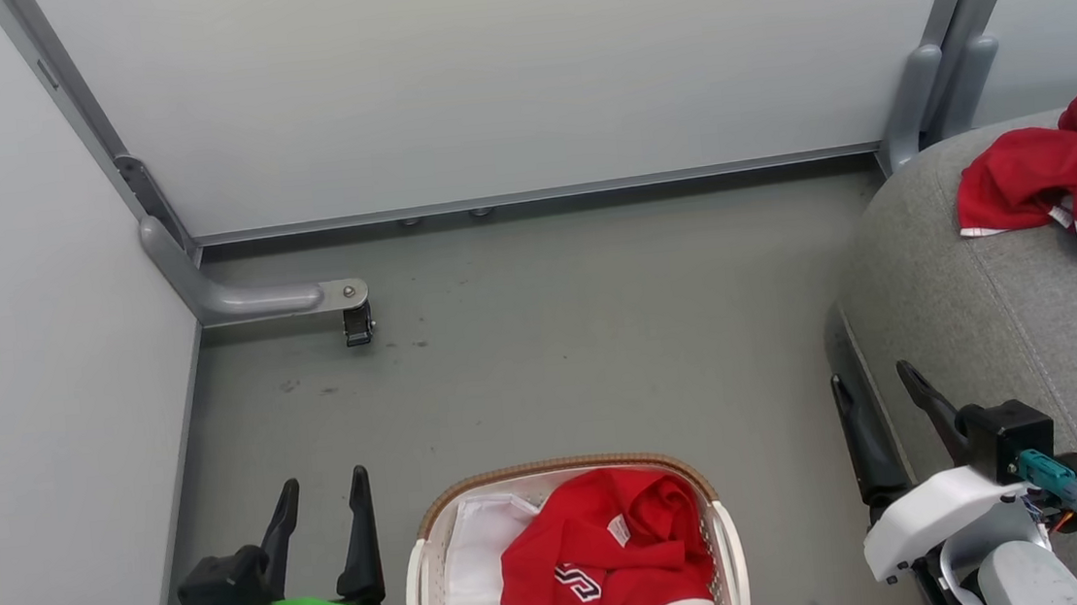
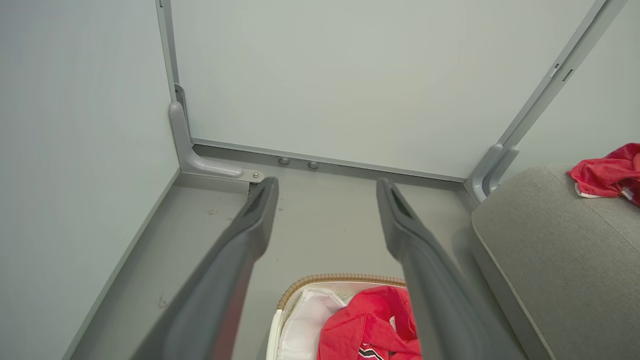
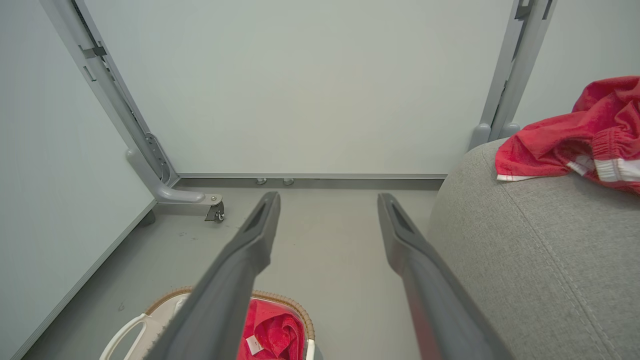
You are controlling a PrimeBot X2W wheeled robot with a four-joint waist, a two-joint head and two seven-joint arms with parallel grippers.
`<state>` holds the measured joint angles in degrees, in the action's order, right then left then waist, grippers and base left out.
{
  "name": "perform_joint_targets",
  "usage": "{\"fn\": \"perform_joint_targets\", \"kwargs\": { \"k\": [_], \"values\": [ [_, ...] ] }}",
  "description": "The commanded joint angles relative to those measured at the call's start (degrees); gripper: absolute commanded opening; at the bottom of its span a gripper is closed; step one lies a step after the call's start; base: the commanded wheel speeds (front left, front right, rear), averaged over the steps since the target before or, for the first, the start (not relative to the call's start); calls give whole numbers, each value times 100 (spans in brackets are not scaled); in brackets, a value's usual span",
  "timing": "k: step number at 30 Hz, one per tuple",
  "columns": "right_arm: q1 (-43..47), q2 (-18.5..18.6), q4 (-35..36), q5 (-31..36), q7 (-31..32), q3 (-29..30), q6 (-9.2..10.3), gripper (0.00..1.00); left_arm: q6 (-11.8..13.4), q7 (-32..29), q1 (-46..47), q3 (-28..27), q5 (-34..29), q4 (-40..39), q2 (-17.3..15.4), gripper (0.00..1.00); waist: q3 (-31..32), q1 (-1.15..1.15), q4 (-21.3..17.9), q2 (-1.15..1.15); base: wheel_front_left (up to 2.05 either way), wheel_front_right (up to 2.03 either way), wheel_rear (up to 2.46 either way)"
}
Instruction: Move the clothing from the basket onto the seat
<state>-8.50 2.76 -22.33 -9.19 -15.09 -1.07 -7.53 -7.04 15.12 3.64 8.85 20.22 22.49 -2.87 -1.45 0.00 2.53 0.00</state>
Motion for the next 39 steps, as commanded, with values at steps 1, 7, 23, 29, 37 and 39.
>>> {"fn": "perform_joint_targets", "kwargs": {
  "k": [1, 7, 23, 29, 37, 39],
  "values": [
    [86, 25, -17, -62, -11, -9, 8, 100, -6, 5, -41, -7, 21, 7, -4, 100, 7, 0, -4, 0, 0, 0, 0],
    [55, 24, -35, -96, -11, -40, 8, 100, -5, 5, -21, -8, 22, 11, -4, 100, 3, 0, -14, 0, 0, 0, 0],
    [33, 24, -90, -115, -11, -58, 8, 100, -4, 5, -10, -15, -25, 33, -4, 100, 12, 0, -47, 0, 0, 0, 0],
    [28, 24, -46, -74, -11, -43, 8, 100, -10, 5, -22, 28, -98, 5, -4, 100, -36, 0, -102, 0, 0, 0, 0],
    [-248, 24, 176, 45, -11, 163, 8, 100, -29, 4, 466, 391, -286, 96, -4, 100, -514, 0, -288, 0, 0, 0, 0],
    [-374, 24, 256, 76, -11, 235, 8, 100, -36, 4, 696, 556, -379, 185, -5, 100, -736, 0, -364, 0, 0, 0, 0]
  ]
}}
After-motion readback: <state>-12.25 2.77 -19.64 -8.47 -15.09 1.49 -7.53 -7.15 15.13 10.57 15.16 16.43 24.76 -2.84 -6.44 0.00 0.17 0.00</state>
